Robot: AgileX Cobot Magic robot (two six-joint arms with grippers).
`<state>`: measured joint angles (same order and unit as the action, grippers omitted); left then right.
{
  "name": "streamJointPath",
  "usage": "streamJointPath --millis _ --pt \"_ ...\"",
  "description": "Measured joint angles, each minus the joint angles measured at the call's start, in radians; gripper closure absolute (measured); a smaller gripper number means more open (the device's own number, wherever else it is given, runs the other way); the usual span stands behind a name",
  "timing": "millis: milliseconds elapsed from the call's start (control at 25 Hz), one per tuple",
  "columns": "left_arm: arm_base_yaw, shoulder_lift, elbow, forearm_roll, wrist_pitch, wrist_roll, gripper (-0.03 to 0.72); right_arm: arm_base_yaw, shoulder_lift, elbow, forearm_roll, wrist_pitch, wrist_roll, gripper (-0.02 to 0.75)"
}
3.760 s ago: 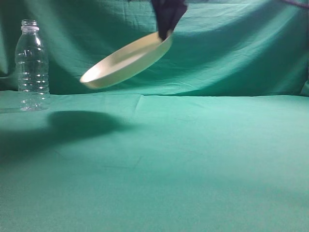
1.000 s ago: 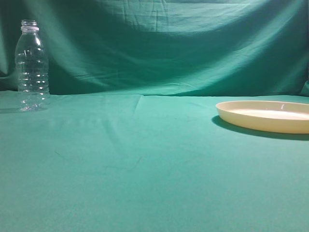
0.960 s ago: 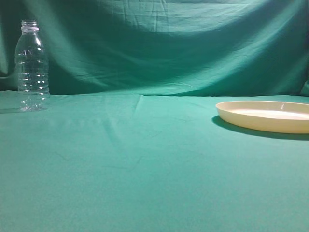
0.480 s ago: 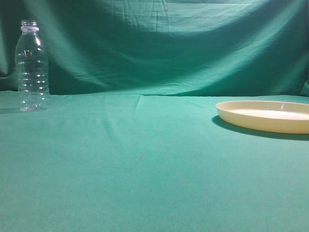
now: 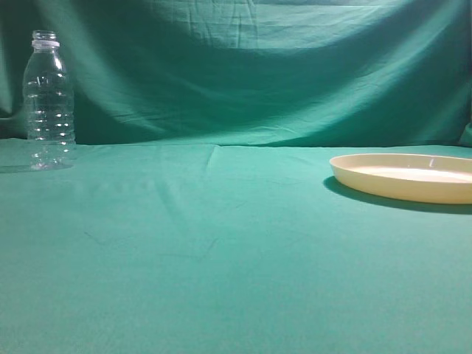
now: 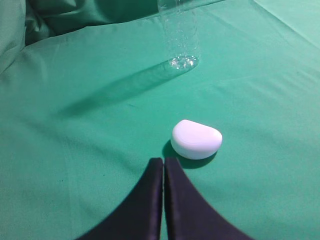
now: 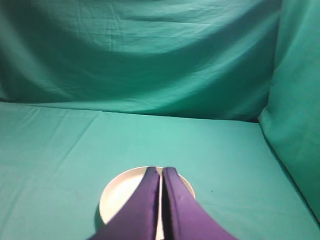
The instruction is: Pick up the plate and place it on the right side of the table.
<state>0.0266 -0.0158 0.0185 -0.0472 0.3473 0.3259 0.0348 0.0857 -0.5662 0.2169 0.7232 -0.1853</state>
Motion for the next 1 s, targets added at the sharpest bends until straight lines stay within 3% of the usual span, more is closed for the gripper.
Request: streamJointPath --millis 520,1000 --pt "0.0 0.0 0.0 0.0 0.0 0.0 0.688 -0.04 -0.098 0.576 0.008 -0.402 -0.015 0.738" --pt "0.0 0.0 0.0 0.0 0.0 0.0 0.688 -0.04 -0.098 0.593 -0.014 -0.334 -0.016 0.738"
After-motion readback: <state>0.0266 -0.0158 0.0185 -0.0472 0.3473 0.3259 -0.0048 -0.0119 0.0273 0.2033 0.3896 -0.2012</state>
